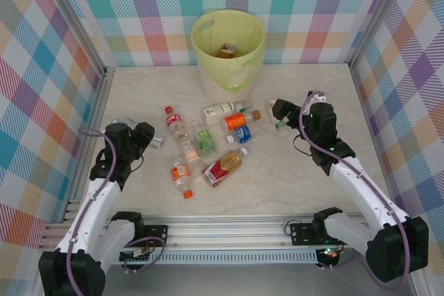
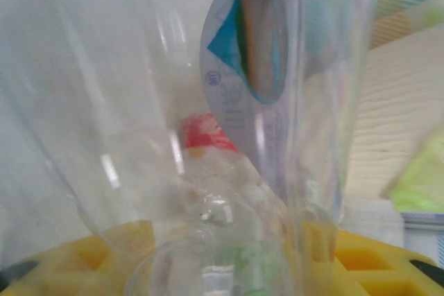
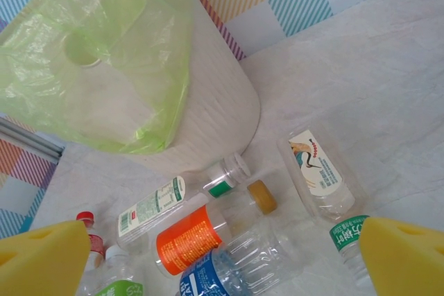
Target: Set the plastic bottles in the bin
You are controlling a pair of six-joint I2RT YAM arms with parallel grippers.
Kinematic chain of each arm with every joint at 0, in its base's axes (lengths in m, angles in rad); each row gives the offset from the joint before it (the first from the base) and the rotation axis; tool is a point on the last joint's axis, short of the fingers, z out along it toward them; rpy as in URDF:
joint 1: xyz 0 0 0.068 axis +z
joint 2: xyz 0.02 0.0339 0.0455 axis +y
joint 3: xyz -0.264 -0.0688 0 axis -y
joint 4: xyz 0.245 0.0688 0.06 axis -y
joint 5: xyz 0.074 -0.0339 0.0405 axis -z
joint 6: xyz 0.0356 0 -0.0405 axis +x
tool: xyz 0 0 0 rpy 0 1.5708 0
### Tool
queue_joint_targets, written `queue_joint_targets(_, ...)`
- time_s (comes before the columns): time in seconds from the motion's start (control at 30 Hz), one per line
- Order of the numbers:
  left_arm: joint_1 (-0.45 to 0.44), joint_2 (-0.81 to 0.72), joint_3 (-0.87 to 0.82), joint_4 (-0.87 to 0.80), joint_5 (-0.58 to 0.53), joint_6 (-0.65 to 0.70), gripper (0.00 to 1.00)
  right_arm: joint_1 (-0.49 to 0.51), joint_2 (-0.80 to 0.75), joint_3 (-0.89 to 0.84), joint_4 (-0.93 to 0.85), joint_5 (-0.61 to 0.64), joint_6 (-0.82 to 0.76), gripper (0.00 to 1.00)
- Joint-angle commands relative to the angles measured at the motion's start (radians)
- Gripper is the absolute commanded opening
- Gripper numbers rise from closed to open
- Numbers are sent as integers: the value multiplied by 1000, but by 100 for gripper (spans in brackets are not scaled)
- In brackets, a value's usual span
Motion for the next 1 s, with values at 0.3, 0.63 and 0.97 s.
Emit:
queue_joint_targets(0.3, -87, 162, 267, 295, 176, 133, 50, 3, -48, -4, 39, -81, 34, 100)
queue_joint_targets(0.63, -236, 424, 621, 379, 112, 322, 50, 3, -69, -2, 36, -126, 28, 100)
queue_joint_targets(0.97, -357, 778, 1054, 298, 28, 527, 49, 3, -95, 30, -21, -141, 15, 100)
